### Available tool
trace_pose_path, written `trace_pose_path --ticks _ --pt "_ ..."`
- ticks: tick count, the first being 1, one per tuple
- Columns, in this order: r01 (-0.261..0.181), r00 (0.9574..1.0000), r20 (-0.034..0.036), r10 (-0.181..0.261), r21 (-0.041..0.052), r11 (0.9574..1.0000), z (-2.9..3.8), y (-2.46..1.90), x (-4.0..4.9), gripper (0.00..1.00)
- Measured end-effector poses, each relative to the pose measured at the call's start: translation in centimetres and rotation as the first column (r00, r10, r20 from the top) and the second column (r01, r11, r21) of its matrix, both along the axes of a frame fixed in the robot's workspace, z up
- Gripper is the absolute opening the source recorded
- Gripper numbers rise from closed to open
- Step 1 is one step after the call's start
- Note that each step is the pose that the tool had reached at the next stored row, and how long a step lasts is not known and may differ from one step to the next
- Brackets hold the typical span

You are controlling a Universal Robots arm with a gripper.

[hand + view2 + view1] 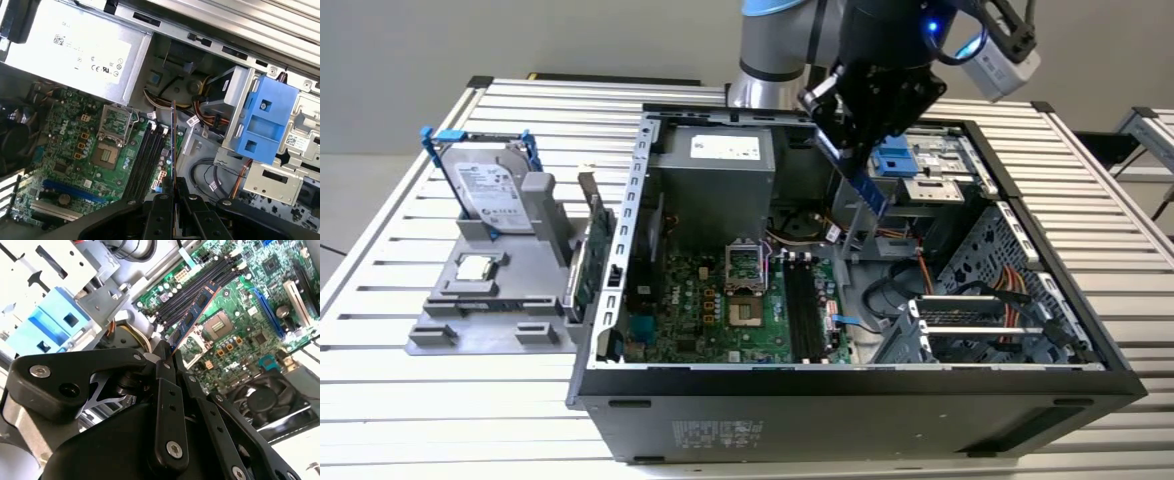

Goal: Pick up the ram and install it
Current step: 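Insert the ram into the slot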

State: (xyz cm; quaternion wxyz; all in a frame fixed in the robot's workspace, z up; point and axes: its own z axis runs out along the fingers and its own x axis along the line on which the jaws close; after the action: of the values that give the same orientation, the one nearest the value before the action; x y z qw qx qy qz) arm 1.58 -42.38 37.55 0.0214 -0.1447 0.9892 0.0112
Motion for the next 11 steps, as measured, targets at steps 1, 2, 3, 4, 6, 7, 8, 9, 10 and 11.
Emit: trace_pose_path --ticks 1,2,3,4,6,7,8,9,10,11 --pt "0.013 0.9999 0.0000 -0.013 -0.0001 0.9999 0.00 0.00 0.00 0.00" --pt "0.028 0.9996 0.0000 -0.028 0.0000 0.9996 0.00 0.00 0.00 0.00" --pt "0.041 0.9992 0.0000 -0.041 0.0000 0.9992 0.00 0.00 0.00 0.00" --pt "0.054 0.9986 0.0000 -0.054 0.0000 0.9986 0.00 0.00 0.00 0.00" --pt "0.079 0.9968 0.0000 -0.079 0.0000 0.9968 0.00 0.00 0.00 0.00" --pt "0.092 0.9957 0.0000 -0.092 0.0000 0.9957 0.00 0.00 0.00 0.00" --pt "0.104 0.9945 0.0000 -0.104 0.0000 0.9945 0.00 0.00 0.00 0.00" --pt "0.117 0.9932 0.0000 -0.117 0.0000 0.9932 0.00 0.00 0.00 0.00" --pt "0.129 0.9916 0.0000 -0.129 0.0000 0.9916 0.00 0.00 0.00 0.00" --pt "0.141 0.9900 0.0000 -0.141 0.0000 0.9900 0.00 0.00 0.00 0.00"
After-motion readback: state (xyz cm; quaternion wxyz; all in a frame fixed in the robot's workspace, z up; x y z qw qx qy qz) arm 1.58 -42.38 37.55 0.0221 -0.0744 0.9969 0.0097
